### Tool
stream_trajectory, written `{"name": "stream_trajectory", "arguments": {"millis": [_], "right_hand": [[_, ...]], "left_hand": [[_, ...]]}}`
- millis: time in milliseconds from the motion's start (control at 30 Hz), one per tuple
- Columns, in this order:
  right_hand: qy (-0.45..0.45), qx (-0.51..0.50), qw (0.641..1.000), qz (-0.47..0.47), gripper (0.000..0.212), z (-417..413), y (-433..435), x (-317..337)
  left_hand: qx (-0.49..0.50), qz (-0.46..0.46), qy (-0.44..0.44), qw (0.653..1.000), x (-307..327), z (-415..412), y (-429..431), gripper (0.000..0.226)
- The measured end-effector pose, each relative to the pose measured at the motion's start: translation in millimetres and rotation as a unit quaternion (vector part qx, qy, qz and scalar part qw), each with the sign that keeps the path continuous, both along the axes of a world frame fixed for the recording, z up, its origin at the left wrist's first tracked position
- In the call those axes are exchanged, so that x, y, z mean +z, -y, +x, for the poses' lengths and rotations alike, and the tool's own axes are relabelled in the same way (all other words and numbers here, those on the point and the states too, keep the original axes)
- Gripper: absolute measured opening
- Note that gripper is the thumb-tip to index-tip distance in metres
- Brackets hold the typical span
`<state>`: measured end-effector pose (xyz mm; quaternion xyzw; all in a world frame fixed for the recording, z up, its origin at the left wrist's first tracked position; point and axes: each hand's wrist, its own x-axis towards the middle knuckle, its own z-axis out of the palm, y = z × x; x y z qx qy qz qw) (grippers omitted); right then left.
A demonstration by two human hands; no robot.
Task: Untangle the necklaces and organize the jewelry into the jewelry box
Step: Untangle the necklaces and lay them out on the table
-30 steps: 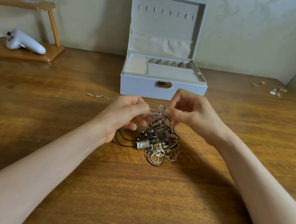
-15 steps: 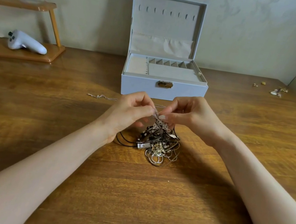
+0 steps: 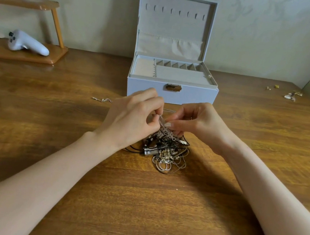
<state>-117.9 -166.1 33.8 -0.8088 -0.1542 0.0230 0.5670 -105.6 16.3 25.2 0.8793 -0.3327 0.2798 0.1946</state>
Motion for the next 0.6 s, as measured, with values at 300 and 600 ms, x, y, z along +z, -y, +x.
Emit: {"name": "stream_trajectory", "arguments": {"millis": [300, 600], "right_hand": [[0.047, 0.036, 0.998, -0.012, 0.027, -0.7, 5.3, 5.8], [0.03, 0.05, 0.998, -0.03, 0.029, -0.4, 10.0, 6.5]], "left_hand": [[0.075, -0.091, -0.071, 0.99, 2.0, 7.8, -6.3, 0.01], [-0.032, -0.238, -0.34, 0.909, 6.4, 6.5, -5.5, 0.011]]}}
